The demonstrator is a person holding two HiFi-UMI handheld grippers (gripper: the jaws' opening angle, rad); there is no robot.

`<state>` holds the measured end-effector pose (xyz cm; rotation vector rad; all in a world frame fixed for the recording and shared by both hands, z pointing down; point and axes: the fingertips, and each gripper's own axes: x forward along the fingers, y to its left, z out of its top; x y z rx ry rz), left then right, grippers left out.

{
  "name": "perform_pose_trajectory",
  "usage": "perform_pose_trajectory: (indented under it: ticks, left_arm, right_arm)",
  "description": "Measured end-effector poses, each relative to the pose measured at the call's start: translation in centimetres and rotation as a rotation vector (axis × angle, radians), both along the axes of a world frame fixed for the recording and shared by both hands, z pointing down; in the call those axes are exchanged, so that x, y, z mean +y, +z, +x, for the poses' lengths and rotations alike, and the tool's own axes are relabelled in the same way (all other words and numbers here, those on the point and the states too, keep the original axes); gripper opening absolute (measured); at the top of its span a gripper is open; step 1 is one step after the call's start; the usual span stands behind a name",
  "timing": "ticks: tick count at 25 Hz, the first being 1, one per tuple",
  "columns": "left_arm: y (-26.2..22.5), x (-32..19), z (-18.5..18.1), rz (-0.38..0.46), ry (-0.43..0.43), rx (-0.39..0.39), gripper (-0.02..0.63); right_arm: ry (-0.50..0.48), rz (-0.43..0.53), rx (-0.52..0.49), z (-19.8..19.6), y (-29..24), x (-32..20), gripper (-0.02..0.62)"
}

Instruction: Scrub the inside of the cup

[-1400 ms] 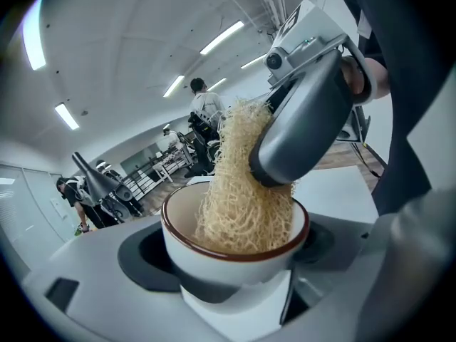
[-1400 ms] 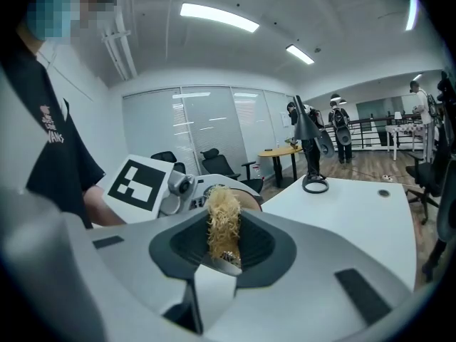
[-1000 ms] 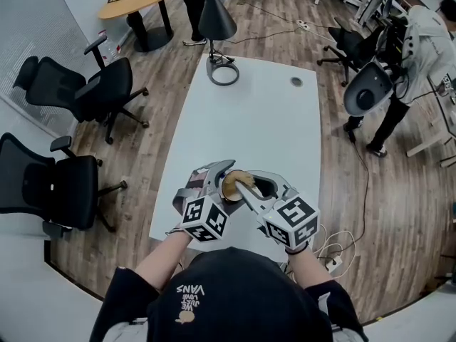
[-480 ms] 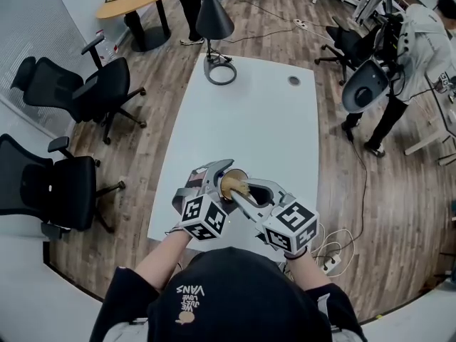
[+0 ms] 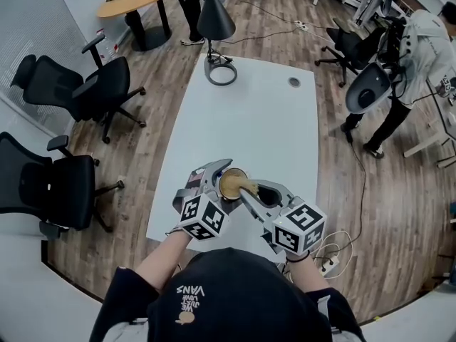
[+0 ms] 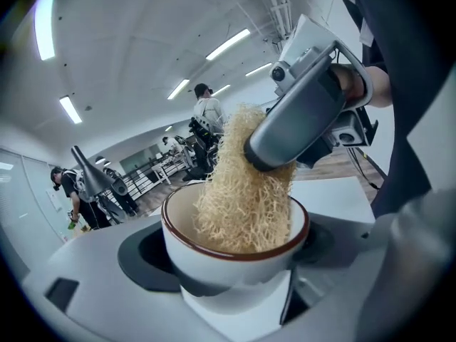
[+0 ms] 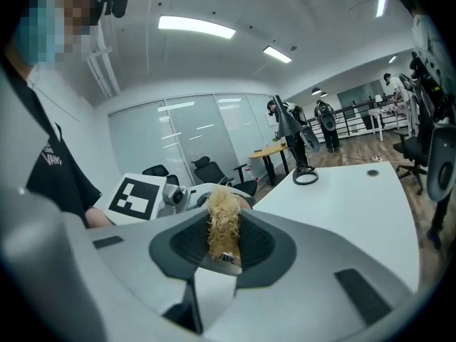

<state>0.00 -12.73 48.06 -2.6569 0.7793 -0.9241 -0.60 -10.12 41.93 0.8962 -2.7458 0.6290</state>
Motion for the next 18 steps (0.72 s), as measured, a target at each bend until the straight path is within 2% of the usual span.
perform_pose_trajectory:
  ticks: [6,10,18]
  left_arm:
    - [-0.3,-0.8,-0.7,-0.058,-0.062,0.117,0.431]
    - [0.2,-1.6,-0.8,-0.093,-0.090,0.157,0.431]
    - [1.2,-3.2,-0.9,-0.180,-0.152,0.292,0.431]
  right_arm:
    - [0.049,0.026,-0.135,0.7,-1.3,0.0,0.092]
    - [0.117,0.022,-0.202,2.0,-1.8,-0.9,0.092]
    - [0.216,0.018,-0.243,4.5,-1.6,-1.8,0.091]
